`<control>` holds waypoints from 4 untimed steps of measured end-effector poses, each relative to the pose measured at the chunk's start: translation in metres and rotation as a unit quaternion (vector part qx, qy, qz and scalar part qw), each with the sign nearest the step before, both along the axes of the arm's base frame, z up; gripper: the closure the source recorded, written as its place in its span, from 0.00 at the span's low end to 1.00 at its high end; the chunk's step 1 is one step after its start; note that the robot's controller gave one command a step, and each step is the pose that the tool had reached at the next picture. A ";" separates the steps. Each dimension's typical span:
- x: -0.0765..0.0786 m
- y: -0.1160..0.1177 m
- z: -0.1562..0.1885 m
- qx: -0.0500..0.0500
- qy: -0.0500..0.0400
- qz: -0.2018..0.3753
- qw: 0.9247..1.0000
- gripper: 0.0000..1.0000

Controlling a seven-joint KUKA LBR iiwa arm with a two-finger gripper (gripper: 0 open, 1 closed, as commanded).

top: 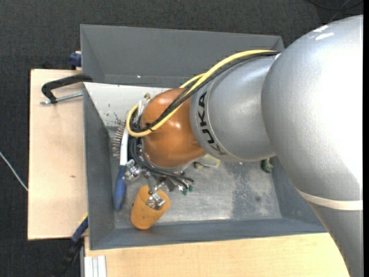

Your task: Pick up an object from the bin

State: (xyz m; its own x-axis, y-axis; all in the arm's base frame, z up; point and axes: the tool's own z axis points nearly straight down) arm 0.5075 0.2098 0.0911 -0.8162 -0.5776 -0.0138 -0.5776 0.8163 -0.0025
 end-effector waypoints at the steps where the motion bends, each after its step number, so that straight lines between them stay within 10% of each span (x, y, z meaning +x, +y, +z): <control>1: 0.002 -0.016 -0.008 0.002 -0.004 0.021 1.000 0.00; 2: 0.003 0.022 -0.005 -0.001 0.004 -0.124 0.992 0.00; 3: 0.010 0.021 -0.001 0.001 -0.005 -0.125 0.992 1.00; 4: 0.022 -0.001 0.015 -0.002 0.002 0.036 0.999 1.00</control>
Offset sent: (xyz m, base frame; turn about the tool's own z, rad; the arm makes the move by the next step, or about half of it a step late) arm -0.0062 -0.0205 -0.0211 -0.0450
